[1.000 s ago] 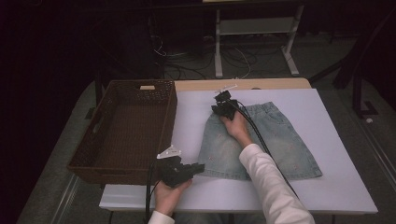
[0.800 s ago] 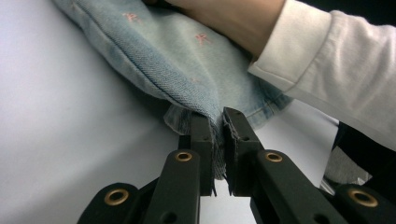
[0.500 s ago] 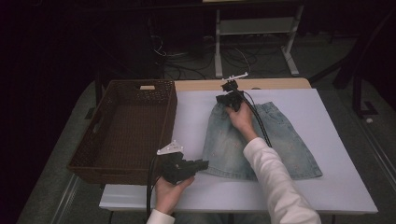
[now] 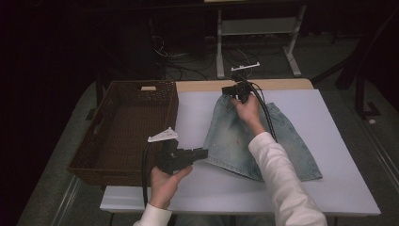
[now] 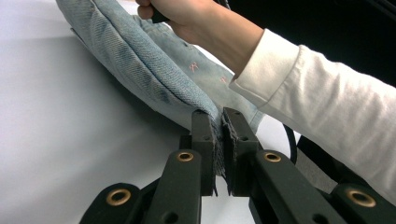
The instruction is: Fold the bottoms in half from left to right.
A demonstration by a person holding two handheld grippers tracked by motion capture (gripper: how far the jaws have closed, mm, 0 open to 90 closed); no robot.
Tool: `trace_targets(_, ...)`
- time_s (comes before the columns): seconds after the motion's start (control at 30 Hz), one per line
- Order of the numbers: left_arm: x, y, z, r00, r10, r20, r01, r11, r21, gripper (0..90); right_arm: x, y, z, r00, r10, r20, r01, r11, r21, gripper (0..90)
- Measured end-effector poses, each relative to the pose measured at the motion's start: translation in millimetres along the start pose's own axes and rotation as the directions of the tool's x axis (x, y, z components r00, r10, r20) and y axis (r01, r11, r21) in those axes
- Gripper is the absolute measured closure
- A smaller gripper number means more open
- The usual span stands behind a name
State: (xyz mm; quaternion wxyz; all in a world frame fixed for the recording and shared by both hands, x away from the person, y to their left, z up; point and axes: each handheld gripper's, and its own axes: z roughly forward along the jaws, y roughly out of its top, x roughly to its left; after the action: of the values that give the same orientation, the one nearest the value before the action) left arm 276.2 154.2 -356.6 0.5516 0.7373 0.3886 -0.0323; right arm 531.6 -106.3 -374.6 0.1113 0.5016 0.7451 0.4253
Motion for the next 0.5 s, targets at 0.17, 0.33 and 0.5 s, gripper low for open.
trace_targets(0.17, 1.3, 3.5, -17.2, 0.9998, -0.009, -0.017, 0.008, 0.9993, -0.037, 83.8, 10.6, 10.1, -0.5, 0.9997, -0.021, -0.016, 0.021, 0.9997, -0.009, 84.5)
trace_targets(0.33, -4.9, 9.7, -29.8, 0.9996, 0.024, -0.014, -0.025, 0.9983, -0.053, 83.8, 23.3, 18.7, -2.1, 0.9977, -0.040, -0.055, 0.038, 0.9987, -0.033, 84.5)
trace_targets(0.5, -15.5, 9.0, -14.0, 0.9981, 0.059, 0.015, -0.059, 0.9982, -0.009, 83.8, 20.9, 14.9, -1.4, 0.9953, -0.041, -0.088, 0.039, 0.9990, -0.020, 84.5)
